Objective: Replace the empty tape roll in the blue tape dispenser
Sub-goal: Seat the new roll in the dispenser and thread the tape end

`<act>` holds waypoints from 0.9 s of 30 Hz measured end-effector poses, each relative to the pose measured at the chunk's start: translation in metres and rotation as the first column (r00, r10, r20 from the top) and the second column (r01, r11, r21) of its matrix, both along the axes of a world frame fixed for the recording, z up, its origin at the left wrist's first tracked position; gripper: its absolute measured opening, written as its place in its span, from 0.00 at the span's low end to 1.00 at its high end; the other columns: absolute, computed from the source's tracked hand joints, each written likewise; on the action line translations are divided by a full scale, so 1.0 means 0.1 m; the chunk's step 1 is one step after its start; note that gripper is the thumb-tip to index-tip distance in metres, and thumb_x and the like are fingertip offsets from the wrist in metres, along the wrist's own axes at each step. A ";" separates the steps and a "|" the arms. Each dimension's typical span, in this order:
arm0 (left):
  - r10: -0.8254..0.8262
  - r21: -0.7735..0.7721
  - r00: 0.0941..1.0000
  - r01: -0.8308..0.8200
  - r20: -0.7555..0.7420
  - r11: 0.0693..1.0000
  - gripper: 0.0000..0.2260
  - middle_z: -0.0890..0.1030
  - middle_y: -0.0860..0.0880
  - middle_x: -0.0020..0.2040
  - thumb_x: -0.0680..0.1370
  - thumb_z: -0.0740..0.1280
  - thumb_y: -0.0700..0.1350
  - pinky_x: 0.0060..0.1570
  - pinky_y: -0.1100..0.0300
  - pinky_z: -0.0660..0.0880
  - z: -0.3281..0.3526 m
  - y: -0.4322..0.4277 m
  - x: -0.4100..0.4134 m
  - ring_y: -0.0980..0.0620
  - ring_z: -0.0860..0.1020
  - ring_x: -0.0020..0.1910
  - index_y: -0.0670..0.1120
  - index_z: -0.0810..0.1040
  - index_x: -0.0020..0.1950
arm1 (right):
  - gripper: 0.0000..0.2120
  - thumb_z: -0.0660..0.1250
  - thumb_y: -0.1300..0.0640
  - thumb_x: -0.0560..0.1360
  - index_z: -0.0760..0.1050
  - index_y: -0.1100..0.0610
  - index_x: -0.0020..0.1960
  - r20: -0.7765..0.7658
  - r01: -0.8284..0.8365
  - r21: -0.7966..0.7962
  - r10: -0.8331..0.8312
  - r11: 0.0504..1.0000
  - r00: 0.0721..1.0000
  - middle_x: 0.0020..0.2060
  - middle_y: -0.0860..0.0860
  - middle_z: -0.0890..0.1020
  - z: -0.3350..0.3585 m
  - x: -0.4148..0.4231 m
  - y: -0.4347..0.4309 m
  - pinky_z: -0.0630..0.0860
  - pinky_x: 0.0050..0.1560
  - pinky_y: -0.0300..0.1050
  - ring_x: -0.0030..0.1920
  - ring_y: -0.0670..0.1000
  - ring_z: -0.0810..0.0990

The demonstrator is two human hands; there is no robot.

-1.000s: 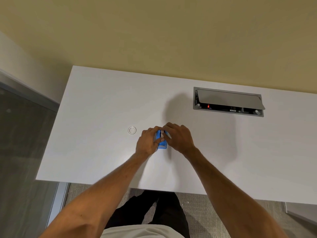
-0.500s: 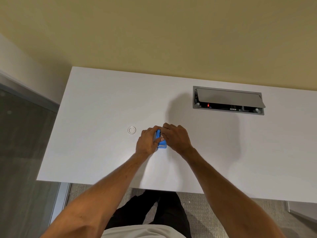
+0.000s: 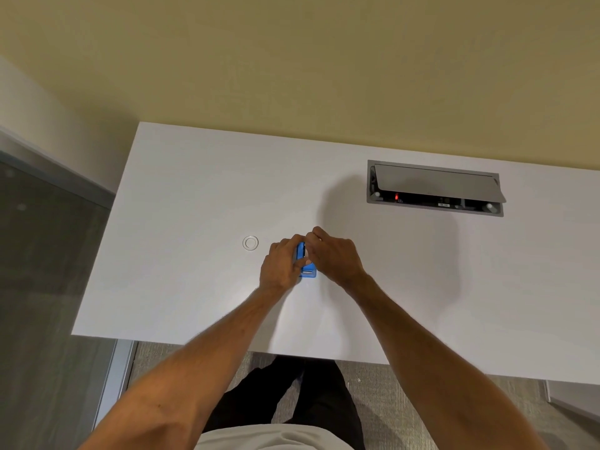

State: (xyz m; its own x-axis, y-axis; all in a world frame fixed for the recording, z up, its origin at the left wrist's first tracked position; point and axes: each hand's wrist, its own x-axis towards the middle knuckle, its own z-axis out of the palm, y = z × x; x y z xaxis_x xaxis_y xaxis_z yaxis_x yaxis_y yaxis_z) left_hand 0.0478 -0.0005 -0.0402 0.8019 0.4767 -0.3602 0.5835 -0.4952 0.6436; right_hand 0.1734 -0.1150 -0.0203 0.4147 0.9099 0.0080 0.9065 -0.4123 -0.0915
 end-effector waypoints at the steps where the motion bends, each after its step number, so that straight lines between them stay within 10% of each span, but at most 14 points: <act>1: 0.003 -0.013 1.000 -0.003 0.001 1.000 0.18 0.83 0.50 0.54 0.76 0.67 0.60 0.50 0.46 0.81 -0.01 0.01 0.00 0.44 0.79 0.54 0.56 0.75 0.64 | 0.13 0.78 0.54 0.74 0.74 0.55 0.43 -0.005 -0.004 0.013 0.004 1.000 1.000 0.35 0.48 0.77 0.00 0.00 -0.01 0.59 0.25 0.38 0.23 0.47 0.63; 8: -0.063 -0.113 0.997 0.067 0.039 0.991 0.20 0.84 0.54 0.63 0.79 0.66 0.48 0.63 0.48 0.79 0.16 0.11 -0.06 0.49 0.81 0.61 0.58 0.76 0.71 | 0.06 0.66 0.53 0.81 0.73 0.51 0.46 -0.287 0.357 0.129 -0.310 0.925 0.906 0.37 0.45 0.78 0.10 -0.22 -0.17 0.63 0.27 0.37 0.28 0.47 0.72; 11: -0.054 -0.126 0.998 0.058 0.037 0.990 0.26 0.83 0.54 0.68 0.76 0.60 0.45 0.69 0.48 0.75 0.22 0.14 -0.11 0.49 0.78 0.67 0.58 0.76 0.74 | 0.06 0.64 0.50 0.79 0.77 0.49 0.45 -0.626 0.723 -0.084 -0.601 0.686 0.498 0.37 0.44 0.83 0.12 -0.41 -0.15 0.79 0.34 0.43 0.32 0.46 0.81; 15: -0.040 -0.138 0.997 0.049 0.064 0.989 0.29 0.83 0.49 0.69 0.74 0.56 0.43 0.69 0.48 0.76 0.31 0.12 -0.12 0.46 0.79 0.66 0.52 0.77 0.75 | 0.08 0.70 0.54 0.76 0.84 0.59 0.45 -0.856 0.815 -0.400 -0.489 0.418 -0.169 0.38 0.55 0.87 0.17 -0.54 -0.09 0.77 0.28 0.44 0.26 0.53 0.80; 27: -0.071 -0.186 0.990 0.092 0.119 0.978 0.39 0.84 0.46 0.67 0.69 0.49 0.57 0.65 0.50 0.76 0.48 0.08 -0.12 0.44 0.80 0.64 0.46 0.79 0.74 | 0.18 0.82 0.51 0.70 0.84 0.62 0.52 -0.778 0.766 -0.622 -0.245 0.165 -0.579 0.44 0.57 0.88 0.06 -0.59 0.09 0.78 0.34 0.45 0.34 0.55 0.85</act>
State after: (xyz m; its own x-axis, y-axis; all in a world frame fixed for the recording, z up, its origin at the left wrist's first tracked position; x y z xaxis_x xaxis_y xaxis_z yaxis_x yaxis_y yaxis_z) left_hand 0.0357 0.0074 0.0081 0.8754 0.3394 -0.3442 0.4656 -0.4005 0.7892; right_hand 0.1143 -0.1057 -0.0147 0.4591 0.0406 -0.8874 -0.8659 -0.2027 -0.4573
